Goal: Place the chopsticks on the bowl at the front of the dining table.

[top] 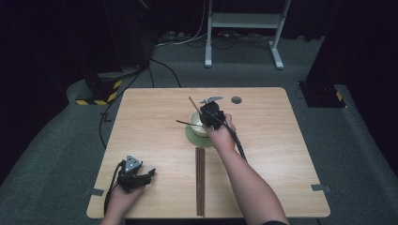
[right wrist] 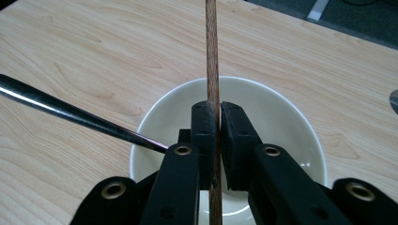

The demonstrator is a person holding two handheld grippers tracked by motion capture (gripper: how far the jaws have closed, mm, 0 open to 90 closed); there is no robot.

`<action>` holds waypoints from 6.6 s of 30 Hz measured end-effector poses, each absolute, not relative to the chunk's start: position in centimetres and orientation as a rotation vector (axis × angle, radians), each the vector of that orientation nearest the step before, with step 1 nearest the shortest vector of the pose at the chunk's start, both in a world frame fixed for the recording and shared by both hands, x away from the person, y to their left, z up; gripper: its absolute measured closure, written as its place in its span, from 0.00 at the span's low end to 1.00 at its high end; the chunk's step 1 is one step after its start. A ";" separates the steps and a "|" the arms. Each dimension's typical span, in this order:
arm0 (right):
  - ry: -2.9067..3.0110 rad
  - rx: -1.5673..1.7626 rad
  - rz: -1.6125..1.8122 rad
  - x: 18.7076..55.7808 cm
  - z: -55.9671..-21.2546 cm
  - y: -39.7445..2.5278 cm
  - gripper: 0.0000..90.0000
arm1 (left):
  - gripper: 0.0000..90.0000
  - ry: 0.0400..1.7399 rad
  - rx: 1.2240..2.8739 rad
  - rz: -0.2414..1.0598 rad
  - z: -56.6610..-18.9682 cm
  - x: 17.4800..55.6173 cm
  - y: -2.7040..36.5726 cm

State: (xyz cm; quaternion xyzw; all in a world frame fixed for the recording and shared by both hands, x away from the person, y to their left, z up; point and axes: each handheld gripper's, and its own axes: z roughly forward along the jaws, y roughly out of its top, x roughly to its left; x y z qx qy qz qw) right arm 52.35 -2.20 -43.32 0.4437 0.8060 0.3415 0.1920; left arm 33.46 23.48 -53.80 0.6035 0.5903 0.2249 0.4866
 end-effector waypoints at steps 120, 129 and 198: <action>2.244 1.278 0.880 35.8 -51.7 -10.7 0.91 | 0.37 1.418 1.490 0.535 -53.8 33.3 23.5; 2.216 1.371 0.866 37.4 -51.4 -15.1 0.91 | 0.37 1.417 1.496 0.537 -53.8 33.3 23.5; 2.353 1.272 0.869 42.2 -44.3 -13.6 0.93 | 0.37 1.416 1.479 0.523 -53.8 33.2 23.4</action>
